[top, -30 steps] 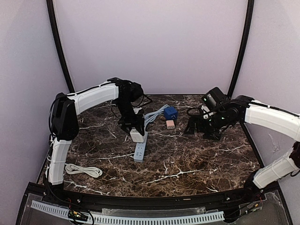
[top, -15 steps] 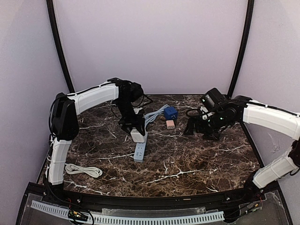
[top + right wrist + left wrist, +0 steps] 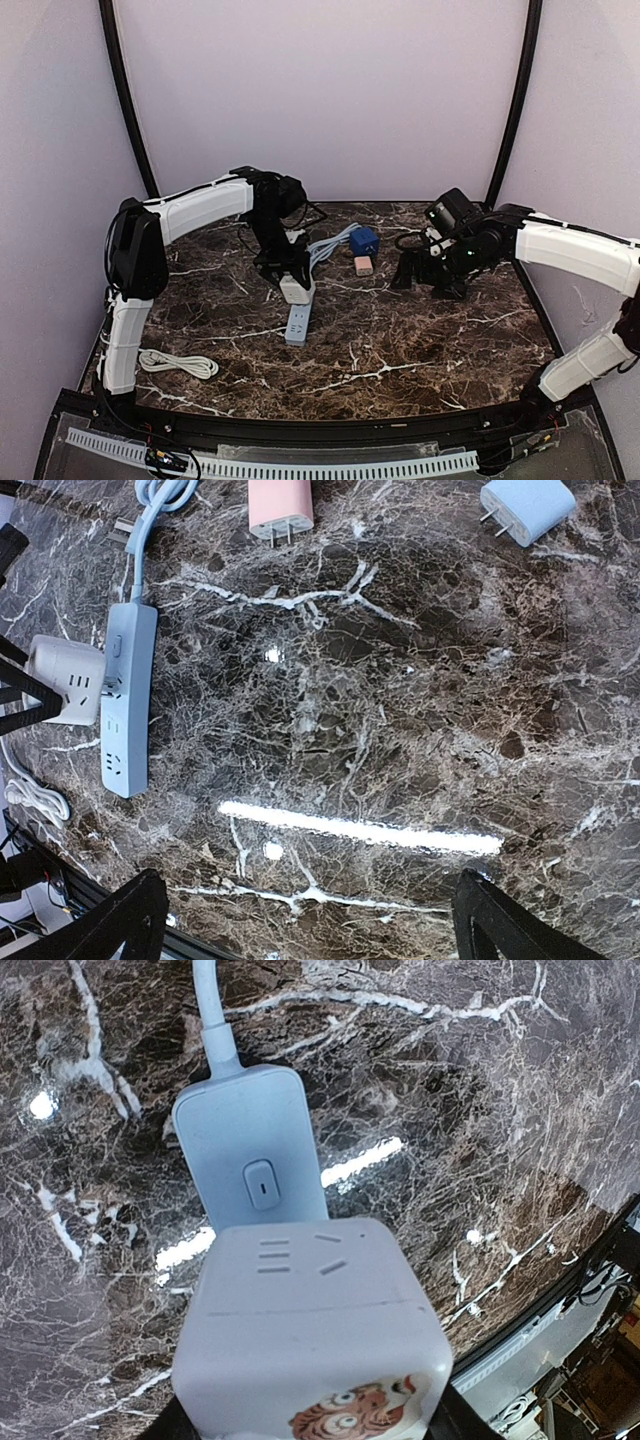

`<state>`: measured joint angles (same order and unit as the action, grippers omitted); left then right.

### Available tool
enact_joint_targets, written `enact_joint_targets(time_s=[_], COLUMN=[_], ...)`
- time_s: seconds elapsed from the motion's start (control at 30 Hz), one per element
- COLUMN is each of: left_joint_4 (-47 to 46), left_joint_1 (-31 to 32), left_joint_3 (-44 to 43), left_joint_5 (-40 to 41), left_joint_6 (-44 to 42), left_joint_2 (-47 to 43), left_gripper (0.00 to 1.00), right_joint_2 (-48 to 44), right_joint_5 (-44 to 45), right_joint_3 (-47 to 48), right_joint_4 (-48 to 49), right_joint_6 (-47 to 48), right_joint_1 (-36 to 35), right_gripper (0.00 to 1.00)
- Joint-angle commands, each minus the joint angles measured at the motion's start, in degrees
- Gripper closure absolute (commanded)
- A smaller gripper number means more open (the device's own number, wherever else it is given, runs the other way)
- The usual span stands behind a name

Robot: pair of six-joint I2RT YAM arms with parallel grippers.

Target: Insert the plug

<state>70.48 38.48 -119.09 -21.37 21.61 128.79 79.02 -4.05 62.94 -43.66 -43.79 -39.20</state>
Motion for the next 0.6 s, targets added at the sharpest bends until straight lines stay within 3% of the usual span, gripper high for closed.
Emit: enact_joint_targets(time_s=[0.0,0.57], left_joint_4=[3.7,3.7], left_joint_1=[0.4,0.5], left_joint_3=[-0.4,0.3], left_joint_5=[3.2,4.1], left_joint_6=[-1.9,-1.6], left_joint_2=[0.4,0.0], left_gripper=[0.99,0.99], right_joint_2=[0.5,1.9], right_joint_5=[0.4,0.1], right_joint_3=[1.2,2.1], right_joint_4=[0.8,1.1], right_joint_6=[0.3,0.7], right_joint_1=[0.4,0.4], right_gripper=[0.01,0.01])
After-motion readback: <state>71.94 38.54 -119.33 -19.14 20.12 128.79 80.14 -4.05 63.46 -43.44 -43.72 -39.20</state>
